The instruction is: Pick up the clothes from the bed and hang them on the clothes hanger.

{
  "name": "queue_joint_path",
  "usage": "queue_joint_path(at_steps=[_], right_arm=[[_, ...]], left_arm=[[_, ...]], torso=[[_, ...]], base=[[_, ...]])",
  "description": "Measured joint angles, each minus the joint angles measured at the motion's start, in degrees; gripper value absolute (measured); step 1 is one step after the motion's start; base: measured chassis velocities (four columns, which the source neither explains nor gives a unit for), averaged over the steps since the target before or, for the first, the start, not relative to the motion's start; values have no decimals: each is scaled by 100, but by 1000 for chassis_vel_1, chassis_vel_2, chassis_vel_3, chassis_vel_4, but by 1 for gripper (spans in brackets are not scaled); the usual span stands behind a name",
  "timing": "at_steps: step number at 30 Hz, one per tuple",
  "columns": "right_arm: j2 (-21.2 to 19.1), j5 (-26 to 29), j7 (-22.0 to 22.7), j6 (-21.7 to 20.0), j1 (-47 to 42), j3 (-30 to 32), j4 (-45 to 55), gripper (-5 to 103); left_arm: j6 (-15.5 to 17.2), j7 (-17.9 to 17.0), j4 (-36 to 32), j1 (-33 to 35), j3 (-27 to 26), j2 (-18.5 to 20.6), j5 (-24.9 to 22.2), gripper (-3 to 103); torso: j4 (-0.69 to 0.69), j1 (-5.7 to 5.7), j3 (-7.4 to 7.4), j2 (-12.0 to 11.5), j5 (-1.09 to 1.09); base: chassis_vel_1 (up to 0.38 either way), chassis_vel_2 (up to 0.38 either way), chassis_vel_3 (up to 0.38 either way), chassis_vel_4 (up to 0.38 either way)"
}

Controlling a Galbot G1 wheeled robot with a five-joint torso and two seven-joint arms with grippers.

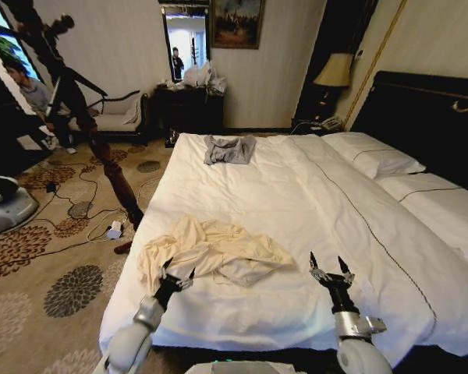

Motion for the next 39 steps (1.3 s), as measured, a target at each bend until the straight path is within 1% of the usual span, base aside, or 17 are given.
queue_joint_path(at_steps=[2, 3, 4, 6, 9, 10, 13, 16, 18, 22, 24, 27, 28, 31, 33, 38, 39], right_arm=[[17, -14, 12, -15, 14, 0, -55, 100], [17, -14, 12, -15, 14, 0, -55, 100], [29, -28, 19, -30, 27, 0, -84, 100], [47, -38, 35, -59, 45, 2, -106, 100], [67, -48, 72, -93, 62, 16, -115, 100], [74, -50, 90, -111, 65, 24, -116, 100], [84, -52, 112, -138, 74, 39, -116, 100], [93, -53, 138, -160, 97, 67, -116, 100], [95, -52, 145, -162, 101, 77, -116, 100], [124, -47, 154, -167, 105, 113, -112, 100], [124, -41, 161, -184, 116, 120, -108, 100], [71, -17, 233, -278, 262, 165, -122, 100], [71, -17, 233, -278, 262, 165, -122, 100], [-3, -4, 268, -361, 372, 125, -154, 100], [-33, 7, 283, -391, 415, 98, -172, 100], [-142, 36, 346, -477, 739, -55, -245, 100], [-142, 36, 346, -477, 739, -55, -245, 100]], left_arm=[[56, 219, 60, -210, 123, 208, -218, 100], [56, 219, 60, -210, 123, 208, -218, 100], [91, 399, 127, -412, 225, 403, -418, 100], [106, 550, 264, -729, 393, 616, -618, 100], [106, 587, 493, -1157, 616, 790, -722, 100], [96, 590, 582, -1326, 727, 834, -742, 103], [92, 596, 774, -1663, 997, 889, -767, 100], [92, 604, 1032, -2026, 1345, 885, -715, 86], [97, 613, 1081, -2074, 1411, 884, -691, 86], [105, 722, 1229, -2142, 1598, 838, -546, 64], [105, 720, 1234, -2151, 1607, 833, -549, 64], [107, 607, 1258, -2268, 1678, 832, -652, 47], [107, 607, 1258, -2268, 1678, 832, -652, 47], [129, 532, 1307, -2372, 1695, 803, -730, 32], [140, 505, 1306, -2409, 1699, 806, -764, 32], [390, 320, 1042, -2542, 1550, 845, -1133, 5], [390, 320, 1042, -2542, 1550, 845, -1133, 5]], torso=[[0, 0, 0, 0, 0], [0, 0, 0, 0, 0], [1, 0, 0, 0, 1], [1, 0, 0, 0, 0], [1, 0, 0, 0, 1], [0, 0, 0, 0, 0], [-1, 0, 0, -1, 0], [0, 0, 0, 0, 0], [0, 0, 0, 0, 0], [1, 0, 0, 0, 0], [1, 0, 0, 0, 0], [1, -1, -1, 0, 0], [1, -1, -1, 0, 0], [0, -1, 0, 0, 0], [0, -1, 0, 0, 0], [1, 0, 0, -1, 0], [1, 0, 0, -1, 0]], base=[[0, 0, 0, 0], [0, 0, 0, 0], [0, 0, 0, 0], [0, 0, 0, 0], [0, 0, 0, 0], [0, 0, 0, 0], [0, 0, 0, 0], [0, 0, 0, 0], [0, 0, 0, 0], [0, 0, 0, 0], [0, 0, 0, 0], [0, 0, 0, 0], [0, 0, 0, 0], [0, 0, 0, 0], [0, 0, 0, 0], [0, 0, 0, 0], [0, 0, 0, 0]])
